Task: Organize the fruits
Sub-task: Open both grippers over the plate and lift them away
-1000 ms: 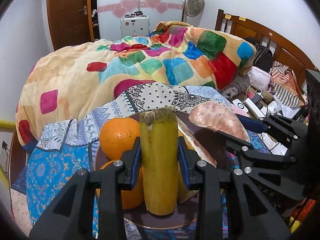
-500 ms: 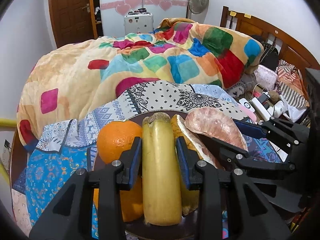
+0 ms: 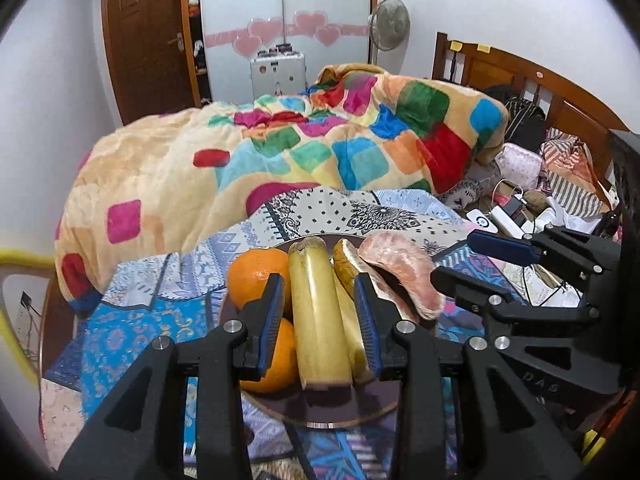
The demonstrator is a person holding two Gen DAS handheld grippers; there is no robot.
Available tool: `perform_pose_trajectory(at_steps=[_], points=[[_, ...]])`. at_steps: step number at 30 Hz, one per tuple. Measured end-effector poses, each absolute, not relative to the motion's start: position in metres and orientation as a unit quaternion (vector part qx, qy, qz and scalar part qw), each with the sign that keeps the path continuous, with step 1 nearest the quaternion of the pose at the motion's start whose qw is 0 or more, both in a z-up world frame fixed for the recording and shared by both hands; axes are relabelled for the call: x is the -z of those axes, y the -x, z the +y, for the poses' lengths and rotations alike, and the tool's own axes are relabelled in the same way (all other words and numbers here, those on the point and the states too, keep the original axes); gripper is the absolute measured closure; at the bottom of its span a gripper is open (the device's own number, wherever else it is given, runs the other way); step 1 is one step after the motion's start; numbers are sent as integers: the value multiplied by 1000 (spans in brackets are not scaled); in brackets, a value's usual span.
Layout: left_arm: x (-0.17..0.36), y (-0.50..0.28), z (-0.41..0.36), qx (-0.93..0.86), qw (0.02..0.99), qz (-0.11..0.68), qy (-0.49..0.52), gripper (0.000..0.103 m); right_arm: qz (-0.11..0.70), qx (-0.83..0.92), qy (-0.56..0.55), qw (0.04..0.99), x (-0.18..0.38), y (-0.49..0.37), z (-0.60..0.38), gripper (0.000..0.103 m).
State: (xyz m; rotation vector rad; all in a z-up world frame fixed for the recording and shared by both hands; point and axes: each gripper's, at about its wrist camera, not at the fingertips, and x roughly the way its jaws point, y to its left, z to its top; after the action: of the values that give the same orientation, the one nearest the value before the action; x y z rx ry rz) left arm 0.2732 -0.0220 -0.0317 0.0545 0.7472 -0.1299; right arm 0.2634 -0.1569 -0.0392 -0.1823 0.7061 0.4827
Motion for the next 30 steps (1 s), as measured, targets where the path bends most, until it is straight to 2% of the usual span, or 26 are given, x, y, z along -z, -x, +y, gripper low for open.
perform_pose_trajectory(at_steps=[6, 10, 14, 22, 30], points=[[9, -233, -20, 67, 936, 345, -26, 66, 314, -239, 80, 915, 15, -228, -164, 60], [-3, -204, -15, 66, 941, 331, -19, 56, 295, -241, 80, 921, 3, -203, -166, 60], [-2, -181, -11, 64, 942, 330, -15, 53, 285, -242, 83, 924, 0, -180, -171, 60], [24, -152, -4, 55, 933, 355, -8, 53, 284, -234, 98, 925, 18, -147, -178, 56], [64, -141, 4, 50, 921, 386, 10, 53, 329, -244, 86, 908, 61, -139, -182, 55]])
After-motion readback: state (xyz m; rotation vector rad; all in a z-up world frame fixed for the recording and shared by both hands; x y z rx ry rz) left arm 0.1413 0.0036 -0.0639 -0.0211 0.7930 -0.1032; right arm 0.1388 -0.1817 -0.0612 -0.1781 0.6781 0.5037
